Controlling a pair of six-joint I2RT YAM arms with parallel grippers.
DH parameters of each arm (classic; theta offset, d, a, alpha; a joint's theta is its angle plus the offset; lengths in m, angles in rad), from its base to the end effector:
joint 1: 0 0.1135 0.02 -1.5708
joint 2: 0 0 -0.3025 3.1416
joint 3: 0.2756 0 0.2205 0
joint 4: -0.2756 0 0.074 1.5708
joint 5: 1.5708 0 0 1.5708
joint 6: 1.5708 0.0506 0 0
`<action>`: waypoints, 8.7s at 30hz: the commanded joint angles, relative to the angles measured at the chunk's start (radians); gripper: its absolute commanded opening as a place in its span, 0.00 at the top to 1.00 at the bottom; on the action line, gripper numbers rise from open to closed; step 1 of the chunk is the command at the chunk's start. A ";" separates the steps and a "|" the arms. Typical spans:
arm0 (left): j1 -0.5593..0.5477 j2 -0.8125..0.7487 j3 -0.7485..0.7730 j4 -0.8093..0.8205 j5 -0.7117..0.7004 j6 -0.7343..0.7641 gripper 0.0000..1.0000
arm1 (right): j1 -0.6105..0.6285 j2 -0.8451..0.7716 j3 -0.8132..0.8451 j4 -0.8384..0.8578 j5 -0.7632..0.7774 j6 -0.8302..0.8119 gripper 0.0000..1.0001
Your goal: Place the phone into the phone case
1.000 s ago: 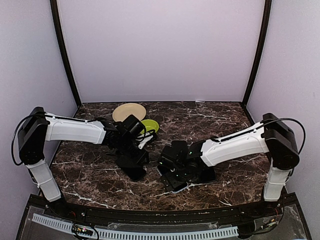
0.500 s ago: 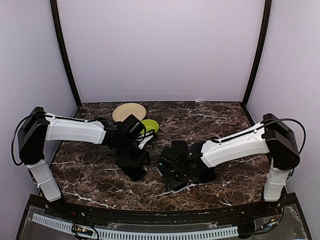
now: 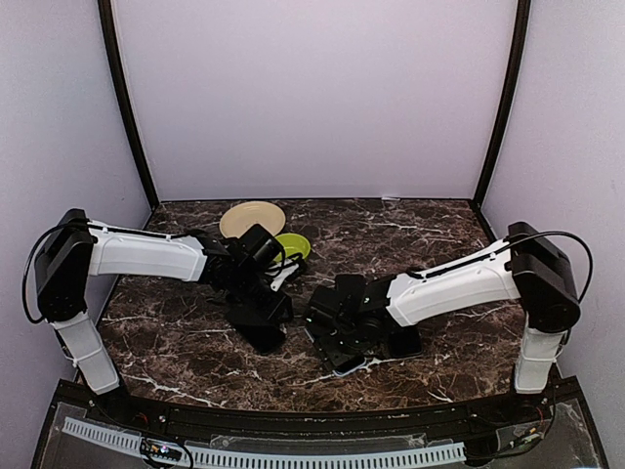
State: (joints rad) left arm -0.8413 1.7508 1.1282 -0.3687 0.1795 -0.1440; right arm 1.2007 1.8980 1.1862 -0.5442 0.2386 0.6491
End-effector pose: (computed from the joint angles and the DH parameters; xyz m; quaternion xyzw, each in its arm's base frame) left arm 0.2261 -0.2664 0.2325 0.3501 0.8883 -0.2103 0.2101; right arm 0.1396 0.3268 0.1897 -0.2491 0.9486 0.0535 0.1876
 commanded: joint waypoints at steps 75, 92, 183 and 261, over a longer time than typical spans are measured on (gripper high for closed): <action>-0.007 -0.111 -0.321 0.716 0.316 0.307 0.93 | -0.349 -0.344 -0.130 0.314 -0.763 -0.872 0.26; -0.007 -0.080 -0.307 0.751 0.383 0.294 0.95 | -0.347 -0.261 -0.112 0.361 -0.883 -0.925 1.00; -0.114 -0.557 -0.437 0.809 0.280 0.129 0.53 | -0.316 -0.551 -0.081 0.690 -1.131 -0.518 1.00; 0.014 -0.333 -0.311 0.305 -0.316 -0.201 0.38 | -0.348 0.075 0.228 0.008 -0.213 -0.368 0.55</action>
State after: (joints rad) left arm -0.8310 1.4284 0.7868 -0.0307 -0.1246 -0.3622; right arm 0.8120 2.0174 1.3849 -0.4725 -0.2451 0.2932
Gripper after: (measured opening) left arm 0.621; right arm 0.450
